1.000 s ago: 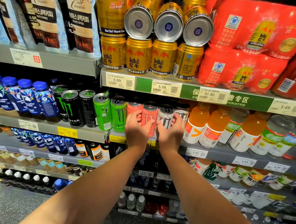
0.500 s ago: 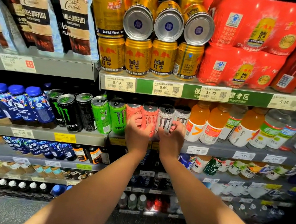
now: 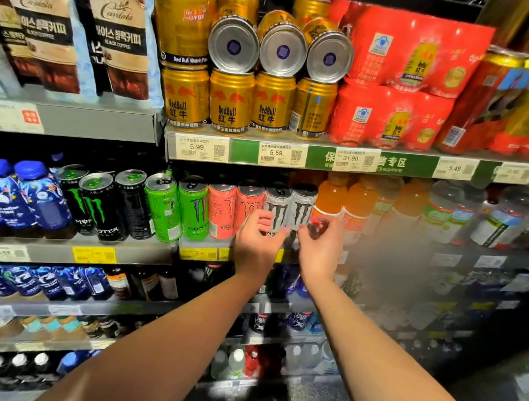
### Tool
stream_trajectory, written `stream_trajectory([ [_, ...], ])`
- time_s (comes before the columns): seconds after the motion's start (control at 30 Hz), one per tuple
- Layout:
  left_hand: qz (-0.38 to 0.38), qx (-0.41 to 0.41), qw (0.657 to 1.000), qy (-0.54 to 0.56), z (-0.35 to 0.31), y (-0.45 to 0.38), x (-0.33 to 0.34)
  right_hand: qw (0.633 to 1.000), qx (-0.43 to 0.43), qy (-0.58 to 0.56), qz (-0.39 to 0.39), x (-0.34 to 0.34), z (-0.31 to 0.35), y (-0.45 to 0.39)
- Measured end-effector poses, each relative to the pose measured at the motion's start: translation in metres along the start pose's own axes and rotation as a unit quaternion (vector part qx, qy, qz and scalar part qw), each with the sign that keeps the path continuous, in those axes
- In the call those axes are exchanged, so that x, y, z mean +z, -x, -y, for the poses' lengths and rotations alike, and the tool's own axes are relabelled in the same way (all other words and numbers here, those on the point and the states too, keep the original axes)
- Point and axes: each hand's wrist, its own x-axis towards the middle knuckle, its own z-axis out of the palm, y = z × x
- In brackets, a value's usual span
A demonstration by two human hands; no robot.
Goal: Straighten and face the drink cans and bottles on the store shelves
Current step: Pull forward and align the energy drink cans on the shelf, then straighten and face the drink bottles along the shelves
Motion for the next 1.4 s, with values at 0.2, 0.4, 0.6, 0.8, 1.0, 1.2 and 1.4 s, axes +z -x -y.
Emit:
stream_trajectory([
  [0.2, 0.049, 0.023, 0.998, -0.018, -0.012, 0.013, 0.039, 1.000, 0.007, -0.014, -0.009, -0.032, -0.014, -0.025],
  [0.4, 0.043, -0.035, 0.998, -0.036, -0.028, 0.024, 0.103, 0.999, 0.010, -0.042, 0.004, -0.075, -0.045, -0.064],
  [0.6, -0.056, 0.004, 0.997, -0.048, -0.040, 0.034, 0.175, 0.997, -0.057, -0.042, 0.015, -0.111, -0.082, -0.116],
  [0.8, -0.078, -0.067, 0.995, -0.019, -0.059, 0.036, 0.207, 0.986, -0.113, -0.059, 0.111, -0.137, -0.096, -0.149],
  [1.0, -0.127, -0.011, 0.984, -0.120, -0.078, 0.031, 0.212, 0.981, -0.124, -0.029, 0.149, -0.141, -0.087, -0.162],
  [1.2, -0.108, 0.012, 0.979, -0.174, -0.082, 0.026, 0.209, 0.970, -0.143, 0.033, 0.192, -0.137, -0.086, -0.172],
  [1.4, -0.092, 0.016, 0.978, -0.184, -0.084, 0.027, 0.205, 0.961, -0.183, 0.059, 0.200, -0.135, -0.083, -0.172],
])
